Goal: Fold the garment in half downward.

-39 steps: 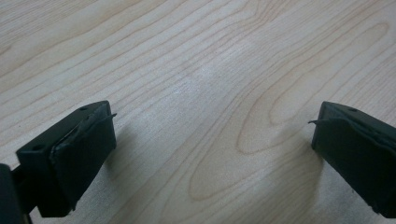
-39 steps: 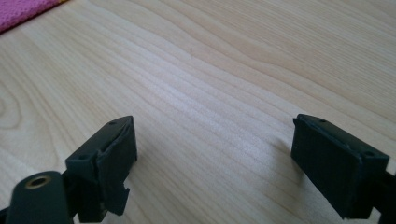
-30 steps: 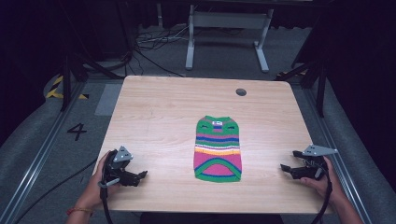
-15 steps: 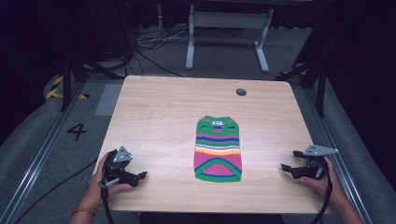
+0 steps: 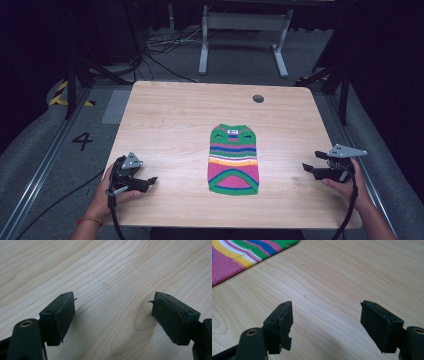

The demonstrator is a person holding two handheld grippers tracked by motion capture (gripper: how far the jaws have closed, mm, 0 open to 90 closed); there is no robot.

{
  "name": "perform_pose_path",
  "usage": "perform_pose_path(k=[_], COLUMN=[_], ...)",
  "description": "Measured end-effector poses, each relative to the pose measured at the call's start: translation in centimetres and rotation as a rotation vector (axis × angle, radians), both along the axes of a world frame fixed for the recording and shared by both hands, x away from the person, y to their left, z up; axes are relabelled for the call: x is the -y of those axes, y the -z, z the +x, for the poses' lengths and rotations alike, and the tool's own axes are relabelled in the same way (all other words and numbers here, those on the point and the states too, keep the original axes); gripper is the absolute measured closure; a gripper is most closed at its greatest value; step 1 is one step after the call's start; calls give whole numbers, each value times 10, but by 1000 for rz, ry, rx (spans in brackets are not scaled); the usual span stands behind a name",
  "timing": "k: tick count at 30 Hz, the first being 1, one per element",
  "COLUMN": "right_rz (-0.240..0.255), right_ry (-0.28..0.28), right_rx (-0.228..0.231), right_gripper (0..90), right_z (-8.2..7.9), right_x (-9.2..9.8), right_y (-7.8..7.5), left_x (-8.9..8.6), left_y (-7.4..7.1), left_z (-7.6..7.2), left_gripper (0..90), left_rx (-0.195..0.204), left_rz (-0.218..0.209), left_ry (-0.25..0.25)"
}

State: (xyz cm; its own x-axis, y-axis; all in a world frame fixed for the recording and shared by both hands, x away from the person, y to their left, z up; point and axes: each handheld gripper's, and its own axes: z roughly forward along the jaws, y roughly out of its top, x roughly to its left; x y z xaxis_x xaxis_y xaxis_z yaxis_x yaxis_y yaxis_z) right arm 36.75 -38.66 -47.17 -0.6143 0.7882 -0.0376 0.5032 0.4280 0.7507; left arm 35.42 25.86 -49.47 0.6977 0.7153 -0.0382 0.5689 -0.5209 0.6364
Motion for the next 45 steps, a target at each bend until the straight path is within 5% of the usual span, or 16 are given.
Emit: perform_pose_path(k=[9,19,25,27,38,41,45], right_rz=[4,-7,-40,-13,-23,-22,-8], right_ry=[-39,-80,-97,-97,-91,-95,-88], right_rx=[44,15,19,10,-17,-28,-34], right_gripper=[238,291,292,292,337,342,384], right_z=[24,72,85,91,115,122,131], right_x=[-31,-69,-85,-89,-112,-118,-123], right_y=[-18,-24,-25,-25,-20,-18,-15], left_x=[12,44,64,71,107,119,130], left_y=[-22,-35,-39,-41,-35,-30,-30], left_z=[38,78,98,105,146,155,163], left_gripper=[225,249,244,247,254,255,261], left_rx=[37,64,86,89,72,60,56], left_rz=[-70,-56,-42,-48,-95,-59,-71], left_ry=[7,32,60,73,92,108,106])
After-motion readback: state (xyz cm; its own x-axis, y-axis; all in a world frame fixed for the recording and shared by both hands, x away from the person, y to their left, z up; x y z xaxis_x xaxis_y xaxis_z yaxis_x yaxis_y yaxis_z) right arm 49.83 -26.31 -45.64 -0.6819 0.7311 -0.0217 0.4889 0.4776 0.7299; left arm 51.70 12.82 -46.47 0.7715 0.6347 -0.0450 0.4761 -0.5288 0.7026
